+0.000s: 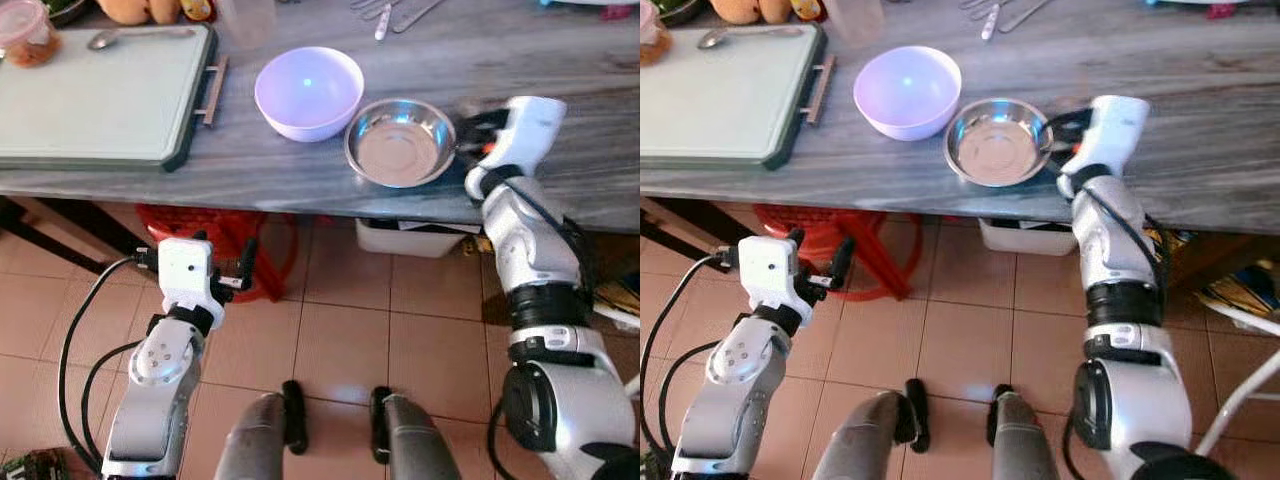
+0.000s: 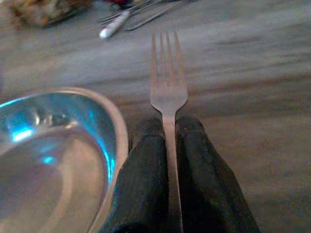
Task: Setting the table
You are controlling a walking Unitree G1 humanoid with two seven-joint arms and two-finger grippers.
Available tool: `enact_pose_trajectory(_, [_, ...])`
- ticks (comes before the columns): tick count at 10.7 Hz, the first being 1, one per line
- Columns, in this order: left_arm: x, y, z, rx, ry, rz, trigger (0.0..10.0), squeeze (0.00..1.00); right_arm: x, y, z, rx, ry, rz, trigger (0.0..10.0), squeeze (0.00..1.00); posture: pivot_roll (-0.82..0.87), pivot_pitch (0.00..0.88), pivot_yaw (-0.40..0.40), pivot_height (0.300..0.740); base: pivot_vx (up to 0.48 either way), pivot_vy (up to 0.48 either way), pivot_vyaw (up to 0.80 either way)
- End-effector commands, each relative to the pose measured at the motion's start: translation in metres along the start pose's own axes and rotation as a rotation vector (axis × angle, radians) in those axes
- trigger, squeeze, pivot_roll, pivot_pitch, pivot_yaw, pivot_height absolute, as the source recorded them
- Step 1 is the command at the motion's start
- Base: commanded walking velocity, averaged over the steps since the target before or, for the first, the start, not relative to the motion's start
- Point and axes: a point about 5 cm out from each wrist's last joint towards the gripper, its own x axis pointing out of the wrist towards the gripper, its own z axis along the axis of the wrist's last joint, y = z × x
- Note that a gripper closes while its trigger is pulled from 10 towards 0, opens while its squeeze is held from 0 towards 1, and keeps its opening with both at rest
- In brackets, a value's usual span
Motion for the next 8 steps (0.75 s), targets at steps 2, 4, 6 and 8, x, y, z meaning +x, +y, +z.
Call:
enact_pose_trajectory(2, [-0.003, 0.002, -0.004, 0.004, 0.020, 0.009, 10.0, 0.00, -0.010, 0.000, -0.048, 0.016, 0.200, 0.006, 10.0, 0.00, 0.05, 0.311, 0.111, 0.740, 0.000, 0.000, 0.00])
enact_pose_trajectory(4, [-0.003, 0.002, -0.004, 0.003, 0.020, 0.009, 10.0, 0.00, -0.013, -0.009, -0.050, 0.000, 0.221, -0.021, 10.0, 0.00, 0.05, 0.311, 0.111, 0.740, 0.000, 0.000, 0.00])
enact_pose_trajectory(6, [-0.003, 0.002, -0.004, 0.002, 0.020, 0.008, 10.0, 0.00, -0.017, -0.012, -0.055, -0.005, 0.242, -0.049, 10.0, 0.00, 0.05, 0.310, 0.111, 0.740, 0.000, 0.000, 0.00])
enact_pose_trajectory(8, [-0.003, 0.001, -0.004, -0.002, 0.020, -0.004, 10.0, 0.00, -0.021, -0.018, -0.059, 0.024, 0.250, -0.121, 10.0, 0.00, 0.04, 0.308, 0.112, 0.740, 0.000, 0.000, 0.00])
